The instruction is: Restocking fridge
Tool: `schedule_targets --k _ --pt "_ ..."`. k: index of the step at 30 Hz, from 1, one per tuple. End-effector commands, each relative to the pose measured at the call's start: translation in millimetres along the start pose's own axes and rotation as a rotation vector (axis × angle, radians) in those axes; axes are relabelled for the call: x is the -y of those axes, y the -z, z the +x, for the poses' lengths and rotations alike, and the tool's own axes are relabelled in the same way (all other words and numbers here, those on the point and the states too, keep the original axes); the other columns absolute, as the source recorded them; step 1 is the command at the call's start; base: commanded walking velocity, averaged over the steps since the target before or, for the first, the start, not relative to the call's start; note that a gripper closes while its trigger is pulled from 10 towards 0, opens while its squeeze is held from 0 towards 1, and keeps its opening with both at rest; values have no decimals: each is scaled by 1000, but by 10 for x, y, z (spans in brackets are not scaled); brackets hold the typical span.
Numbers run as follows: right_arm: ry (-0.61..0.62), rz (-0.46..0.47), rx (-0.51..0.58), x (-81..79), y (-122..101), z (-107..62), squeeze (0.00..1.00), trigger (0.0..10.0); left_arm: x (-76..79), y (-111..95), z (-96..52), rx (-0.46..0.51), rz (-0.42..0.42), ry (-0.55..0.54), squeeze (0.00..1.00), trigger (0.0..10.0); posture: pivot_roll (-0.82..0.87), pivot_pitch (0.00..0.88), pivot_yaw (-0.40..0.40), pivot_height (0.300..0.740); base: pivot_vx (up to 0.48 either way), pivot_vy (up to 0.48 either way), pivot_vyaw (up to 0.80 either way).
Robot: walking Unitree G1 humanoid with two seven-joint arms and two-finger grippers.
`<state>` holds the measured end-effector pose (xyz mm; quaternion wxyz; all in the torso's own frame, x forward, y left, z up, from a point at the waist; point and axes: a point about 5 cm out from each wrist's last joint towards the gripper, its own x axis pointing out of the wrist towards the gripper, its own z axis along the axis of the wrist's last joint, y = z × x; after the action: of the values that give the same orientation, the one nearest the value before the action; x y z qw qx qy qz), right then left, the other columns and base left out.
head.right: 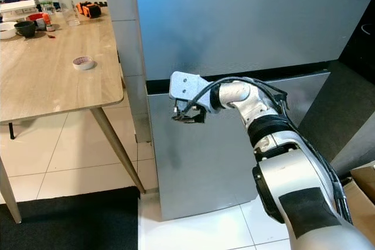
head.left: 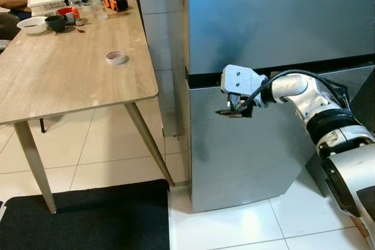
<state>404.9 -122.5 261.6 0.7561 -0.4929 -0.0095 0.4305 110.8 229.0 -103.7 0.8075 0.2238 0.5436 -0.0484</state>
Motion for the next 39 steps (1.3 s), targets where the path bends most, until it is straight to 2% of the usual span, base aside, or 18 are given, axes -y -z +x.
schedule_targets --k 1,6,15,24,35,39 --pt "16 -5 -45 9 26 10 0 10000 43 60 -9 -21 1 5 0 10000 -65 100 -27 740 0 0 0" --pt "61 -21 -121 8 79 36 0 10000 58 93 -16 -28 0 7 0 10000 -61 104 -31 740 0 0 0" --pt "39 -64 -152 -53 97 83 0 10000 59 106 -18 -31 0 6 0 10000 -62 108 -33 740 0 0 0" --pt "-198 -149 -179 -195 109 84 0 10000 87 145 -27 -37 7 13 0 10000 -60 122 -41 740 0 0 0" --pt "-319 -211 -210 -185 92 28 0 10000 125 197 -40 -48 5 20 0 10000 -55 133 -48 740 0 0 0" --pt "-311 -194 -157 -149 24 25 0 10000 130 199 -41 -47 7 21 0 10000 -55 133 -48 740 0 0 0"
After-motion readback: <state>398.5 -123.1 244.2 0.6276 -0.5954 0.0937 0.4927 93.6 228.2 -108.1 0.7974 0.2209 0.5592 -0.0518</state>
